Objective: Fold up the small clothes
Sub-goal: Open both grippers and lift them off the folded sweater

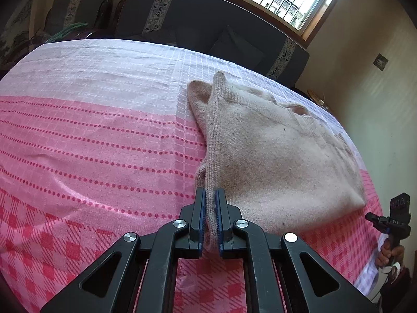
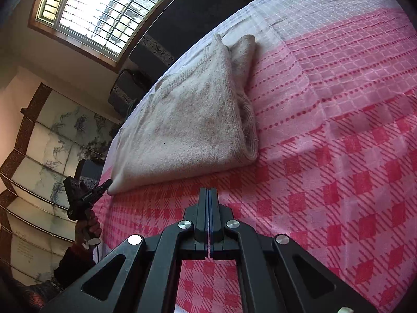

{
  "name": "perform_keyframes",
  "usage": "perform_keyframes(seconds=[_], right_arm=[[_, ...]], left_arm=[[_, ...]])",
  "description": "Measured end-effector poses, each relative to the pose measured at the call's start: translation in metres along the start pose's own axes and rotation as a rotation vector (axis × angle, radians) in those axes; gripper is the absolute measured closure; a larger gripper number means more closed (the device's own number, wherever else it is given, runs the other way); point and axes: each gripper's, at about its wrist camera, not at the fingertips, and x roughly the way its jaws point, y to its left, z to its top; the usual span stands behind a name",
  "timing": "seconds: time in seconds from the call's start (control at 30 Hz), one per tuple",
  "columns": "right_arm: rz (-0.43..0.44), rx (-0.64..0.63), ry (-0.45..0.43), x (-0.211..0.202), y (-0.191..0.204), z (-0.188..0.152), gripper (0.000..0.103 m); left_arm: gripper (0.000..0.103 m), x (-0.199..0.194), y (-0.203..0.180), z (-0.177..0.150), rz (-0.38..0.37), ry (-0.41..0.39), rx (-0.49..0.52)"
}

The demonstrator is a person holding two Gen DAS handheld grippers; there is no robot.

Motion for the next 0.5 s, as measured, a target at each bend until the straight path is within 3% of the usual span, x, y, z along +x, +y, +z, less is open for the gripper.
perform_keyframes(seconds=[0.07,0.2,0.27,0.3,0.33,0.4,0.5], right_arm=[[-0.024,-0.010,-0.041,-0.006,-0.001,0.001,0.100],[-0.083,-0.043,-0.121,-0.019,0.006,0.021,0.093],[-0.096,-0.067,-0.109,-0.012,0.007,0.033,0.081],[-0.107,-0.073,-0.100,-0.006,0.008,0.038,0.069],[-0.100,-0.080,-0.084,0.001,0.009,0.040,0.068],[-0.094,-0.094,-0.050,0.015,0.010,0.042,0.068],[-0.108,-0.102,-0.033,0.023,0.012,0.042,0.096]], left_arm=[[0.095,0.000,-0.002,-0.001,-0.019,0.001,-0.001],[0.090,-0.003,-0.010,0.000,0.015,-0.015,0.019],[0.083,-0.003,-0.014,0.000,0.045,-0.024,0.034],[0.083,-0.003,-0.016,0.000,0.058,-0.030,0.043],[0.082,-0.004,-0.018,0.000,0.067,-0.039,0.050],[0.082,-0.005,-0.022,-0.002,0.093,-0.052,0.067],[0.082,-0.005,-0.027,-0.004,0.147,-0.073,0.105]])
